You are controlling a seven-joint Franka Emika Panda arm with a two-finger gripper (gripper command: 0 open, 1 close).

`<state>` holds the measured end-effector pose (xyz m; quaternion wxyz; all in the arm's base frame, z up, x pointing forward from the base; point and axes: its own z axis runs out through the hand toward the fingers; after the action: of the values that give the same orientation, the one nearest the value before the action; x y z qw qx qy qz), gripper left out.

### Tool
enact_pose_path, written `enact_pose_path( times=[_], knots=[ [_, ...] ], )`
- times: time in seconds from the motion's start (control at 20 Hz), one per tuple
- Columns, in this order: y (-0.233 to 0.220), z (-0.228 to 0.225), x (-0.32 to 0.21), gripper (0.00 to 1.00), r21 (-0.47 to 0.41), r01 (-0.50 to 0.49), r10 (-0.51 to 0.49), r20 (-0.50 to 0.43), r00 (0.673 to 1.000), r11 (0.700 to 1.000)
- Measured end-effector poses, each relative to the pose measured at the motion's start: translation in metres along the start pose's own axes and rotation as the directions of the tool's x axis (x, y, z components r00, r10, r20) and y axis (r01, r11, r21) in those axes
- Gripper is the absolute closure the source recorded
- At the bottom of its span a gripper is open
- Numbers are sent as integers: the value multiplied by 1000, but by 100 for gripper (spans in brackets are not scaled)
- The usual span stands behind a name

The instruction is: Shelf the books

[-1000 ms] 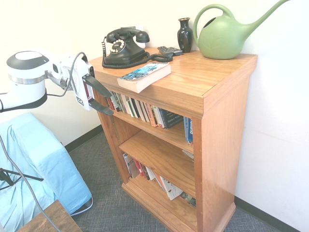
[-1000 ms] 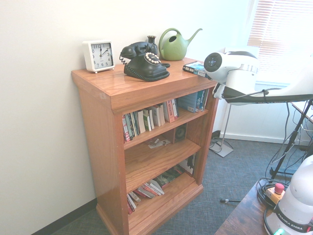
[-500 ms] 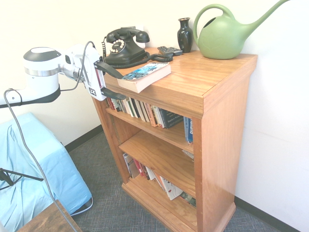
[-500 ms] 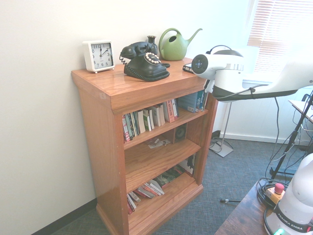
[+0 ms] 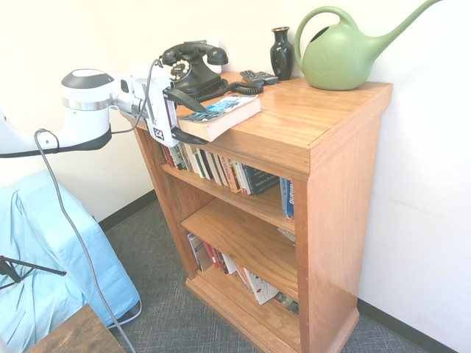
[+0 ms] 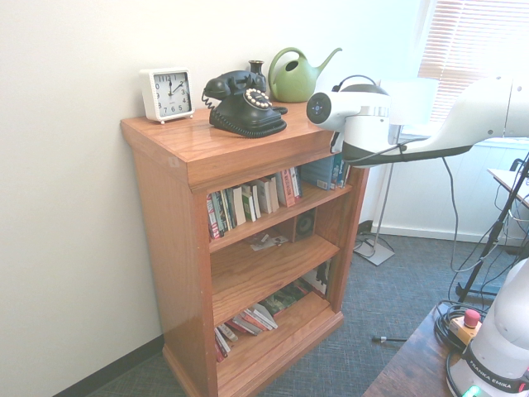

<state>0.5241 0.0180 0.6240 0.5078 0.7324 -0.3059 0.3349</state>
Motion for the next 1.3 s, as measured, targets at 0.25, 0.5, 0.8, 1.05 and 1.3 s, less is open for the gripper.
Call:
enact_pose_path(
  times=[0.25, 0.5, 0.8, 1.05, 1.3],
  knots=[
    [-4, 11, 9, 100, -15, -6, 6, 10, 1000, 1000],
    [-7, 20, 9, 100, -25, -3, 4, 20, 1000, 1000],
    [-12, 22, 7, 100, -27, 5, -5, 24, 1000, 1000],
    [-16, 22, 6, 100, -25, 12, -11, 24, 1000, 1000],
    [-23, 22, 6, 100, -23, 16, -16, 25, 1000, 1000]
  ],
)
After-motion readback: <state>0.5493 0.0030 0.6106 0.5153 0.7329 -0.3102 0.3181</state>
